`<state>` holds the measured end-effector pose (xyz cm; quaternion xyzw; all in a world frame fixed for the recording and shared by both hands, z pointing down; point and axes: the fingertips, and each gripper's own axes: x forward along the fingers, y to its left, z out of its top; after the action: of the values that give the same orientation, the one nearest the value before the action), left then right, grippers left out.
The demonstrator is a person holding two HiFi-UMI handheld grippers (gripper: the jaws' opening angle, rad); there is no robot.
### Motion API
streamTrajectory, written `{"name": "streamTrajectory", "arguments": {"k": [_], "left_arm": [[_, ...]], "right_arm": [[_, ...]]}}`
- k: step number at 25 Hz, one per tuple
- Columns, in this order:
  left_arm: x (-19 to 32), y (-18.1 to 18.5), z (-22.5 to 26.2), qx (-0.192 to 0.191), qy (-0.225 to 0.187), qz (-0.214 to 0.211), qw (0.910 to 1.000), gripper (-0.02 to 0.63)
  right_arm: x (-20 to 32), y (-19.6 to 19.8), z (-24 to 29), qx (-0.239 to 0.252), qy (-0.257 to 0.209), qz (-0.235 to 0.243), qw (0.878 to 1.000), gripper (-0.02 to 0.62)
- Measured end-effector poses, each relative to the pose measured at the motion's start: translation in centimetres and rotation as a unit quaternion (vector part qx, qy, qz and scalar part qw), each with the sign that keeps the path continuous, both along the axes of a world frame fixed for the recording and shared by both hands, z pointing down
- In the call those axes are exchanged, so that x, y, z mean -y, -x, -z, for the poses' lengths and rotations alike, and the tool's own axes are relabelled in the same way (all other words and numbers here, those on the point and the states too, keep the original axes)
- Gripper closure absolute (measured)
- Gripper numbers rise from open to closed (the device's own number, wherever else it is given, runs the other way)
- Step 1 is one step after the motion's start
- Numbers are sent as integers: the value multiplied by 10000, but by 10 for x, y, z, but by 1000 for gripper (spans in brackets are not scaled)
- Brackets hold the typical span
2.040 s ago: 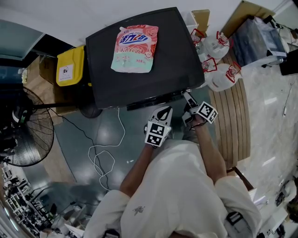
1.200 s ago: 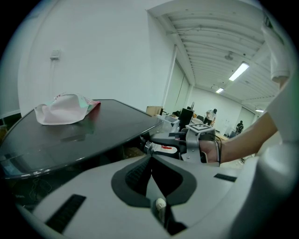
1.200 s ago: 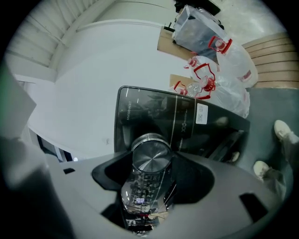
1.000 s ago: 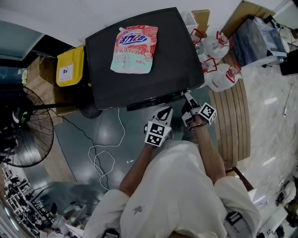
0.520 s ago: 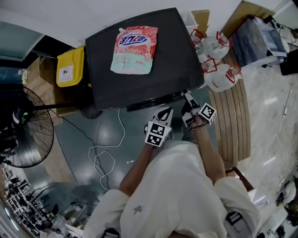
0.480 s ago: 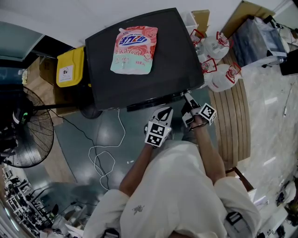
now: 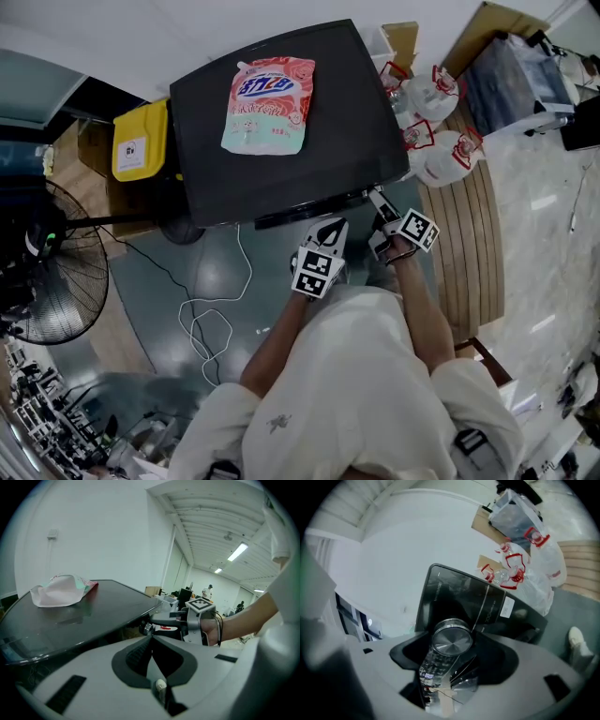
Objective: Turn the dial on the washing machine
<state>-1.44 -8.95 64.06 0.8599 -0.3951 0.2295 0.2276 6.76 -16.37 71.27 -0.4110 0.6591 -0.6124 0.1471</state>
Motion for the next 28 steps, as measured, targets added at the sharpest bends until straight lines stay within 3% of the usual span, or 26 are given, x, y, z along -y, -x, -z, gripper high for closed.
{"name": "streamTrajectory", "arguments": {"k": [6, 9, 13, 17, 28], "left_arm": [[7, 3, 1, -59, -54, 25, 10000, 592], [12, 6, 6, -106, -90, 60, 9999, 592], [17, 10, 7, -172, -184, 103, 9996, 592], [23, 12, 16, -244, -314, 103, 9992, 592], [40, 21, 50, -401, -748, 3, 9964, 592]], "right_arm": [[-3, 2, 7, -1013, -377, 704, 9916, 262], [-5, -7, 6, -1704, -539, 888, 9799, 264], [-8, -14, 19, -2729, -966, 1273, 9487, 286], [-10, -17, 43, -3441, -1473, 1434, 9162, 312], [-14, -1, 118, -4390, -2549, 1319, 8514, 347]]}}
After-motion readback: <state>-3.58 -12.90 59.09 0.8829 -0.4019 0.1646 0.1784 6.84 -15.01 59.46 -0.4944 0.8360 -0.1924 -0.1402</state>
